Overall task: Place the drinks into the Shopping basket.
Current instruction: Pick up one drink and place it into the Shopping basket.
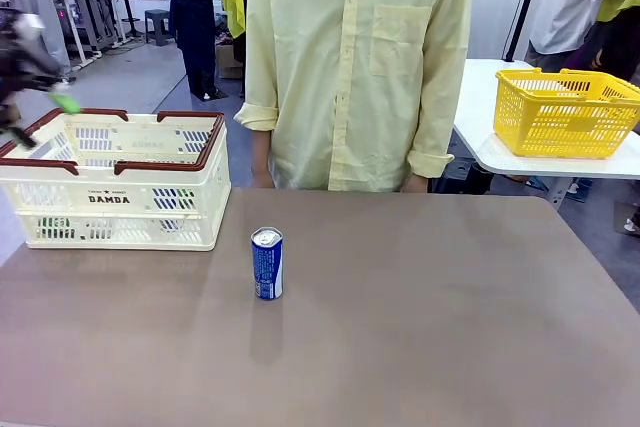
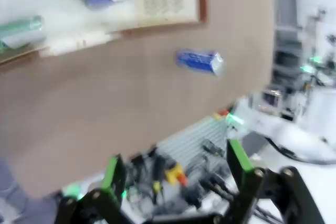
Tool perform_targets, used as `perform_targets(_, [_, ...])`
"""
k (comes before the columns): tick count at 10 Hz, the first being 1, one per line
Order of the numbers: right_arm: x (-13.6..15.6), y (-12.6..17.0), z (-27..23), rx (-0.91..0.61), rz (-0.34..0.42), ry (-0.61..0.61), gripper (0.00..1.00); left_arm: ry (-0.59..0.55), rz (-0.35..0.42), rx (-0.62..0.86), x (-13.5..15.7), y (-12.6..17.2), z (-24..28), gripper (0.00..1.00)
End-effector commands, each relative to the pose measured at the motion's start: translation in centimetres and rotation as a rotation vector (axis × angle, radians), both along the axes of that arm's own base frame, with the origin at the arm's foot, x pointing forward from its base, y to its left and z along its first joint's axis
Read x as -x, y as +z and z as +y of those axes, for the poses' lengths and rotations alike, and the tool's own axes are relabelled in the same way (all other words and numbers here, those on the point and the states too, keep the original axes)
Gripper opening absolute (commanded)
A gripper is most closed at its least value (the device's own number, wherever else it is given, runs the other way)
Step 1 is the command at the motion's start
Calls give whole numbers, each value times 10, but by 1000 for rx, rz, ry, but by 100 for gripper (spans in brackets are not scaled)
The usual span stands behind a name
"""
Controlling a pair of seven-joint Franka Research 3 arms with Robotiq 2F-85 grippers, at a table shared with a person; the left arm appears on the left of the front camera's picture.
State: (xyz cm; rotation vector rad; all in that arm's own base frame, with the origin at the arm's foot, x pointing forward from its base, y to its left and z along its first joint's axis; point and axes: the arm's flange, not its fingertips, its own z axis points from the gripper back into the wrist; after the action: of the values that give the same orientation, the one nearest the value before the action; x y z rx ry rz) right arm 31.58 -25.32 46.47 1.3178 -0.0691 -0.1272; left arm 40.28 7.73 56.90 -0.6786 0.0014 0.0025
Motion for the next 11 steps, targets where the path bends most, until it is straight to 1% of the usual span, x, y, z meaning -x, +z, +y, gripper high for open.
perform_targets(1, [2,5,0,7,16,7,100,24,15,183,54,-25,51,100])
perform_targets(2, [2,5,0,7,16,7,100,-21,-17,320,90,-47,65,100])
perform_targets(3, [2,5,0,7,16,7,100,2,-27,364,112,-67,72,100])
perform_targets(4, [2,5,0,7,16,7,100,0,-46,436,127,-85,76,100])
perform_targets(5, [2,5,0,7,16,7,100,7,-45,464,131,-98,76,100])
perform_targets(6, [2,5,0,7,16,7,100,3,-20,368,125,-71,83,100])
perform_targets(11, [2,5,0,7,16,7,100,3,-20,368,125,-71,83,100])
